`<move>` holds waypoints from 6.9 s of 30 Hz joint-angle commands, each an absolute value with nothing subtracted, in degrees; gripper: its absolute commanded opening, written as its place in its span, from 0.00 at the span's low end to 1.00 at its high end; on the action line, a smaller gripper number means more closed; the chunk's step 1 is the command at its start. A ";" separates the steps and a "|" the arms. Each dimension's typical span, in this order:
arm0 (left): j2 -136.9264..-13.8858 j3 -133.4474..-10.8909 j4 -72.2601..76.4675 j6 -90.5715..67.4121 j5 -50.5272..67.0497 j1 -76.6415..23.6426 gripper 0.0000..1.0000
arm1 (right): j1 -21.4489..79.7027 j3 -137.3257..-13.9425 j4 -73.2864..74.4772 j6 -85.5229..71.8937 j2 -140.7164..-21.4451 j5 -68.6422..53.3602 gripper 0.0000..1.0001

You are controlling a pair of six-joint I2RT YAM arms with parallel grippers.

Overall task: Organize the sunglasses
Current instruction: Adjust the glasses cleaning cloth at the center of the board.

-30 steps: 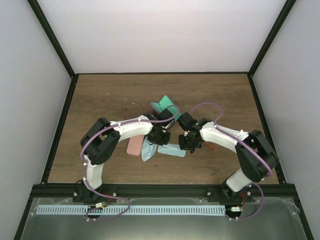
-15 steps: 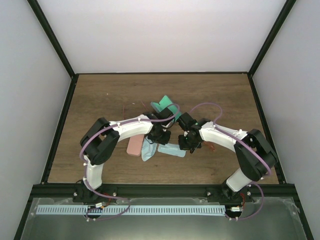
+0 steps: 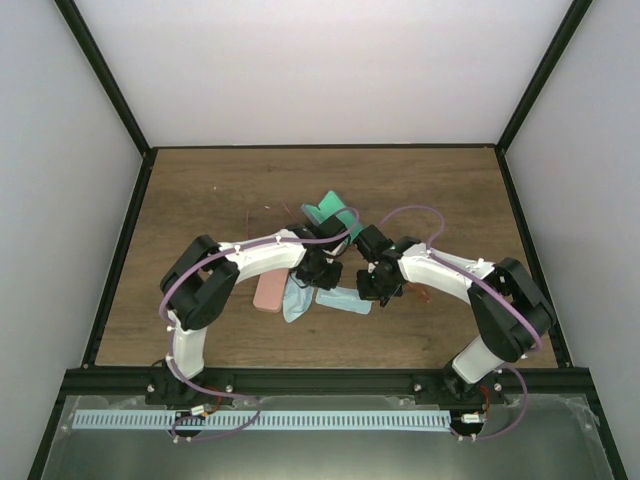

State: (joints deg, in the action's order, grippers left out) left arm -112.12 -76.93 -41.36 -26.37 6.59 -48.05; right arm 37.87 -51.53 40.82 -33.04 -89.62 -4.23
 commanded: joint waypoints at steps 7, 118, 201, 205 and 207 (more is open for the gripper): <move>-111.89 -77.63 -40.61 -25.38 7.69 -48.34 0.10 | 38.47 -52.57 40.86 -33.27 -89.65 -3.52 0.01; -111.96 -74.89 -37.70 -22.61 12.51 -45.88 0.25 | 38.50 -53.06 40.76 -32.74 -90.99 -3.78 0.01; -111.94 -79.18 -37.07 -22.00 9.54 -45.79 0.19 | 38.58 -53.55 39.53 -30.43 -89.03 -10.71 0.01; -112.27 -79.19 -37.11 -22.37 9.73 -45.79 0.04 | 38.66 -52.43 39.51 -30.27 -88.42 -11.80 0.01; -112.17 -79.11 -37.15 -22.35 10.00 -45.79 0.04 | 38.63 -52.25 39.70 -30.72 -87.62 -10.63 0.01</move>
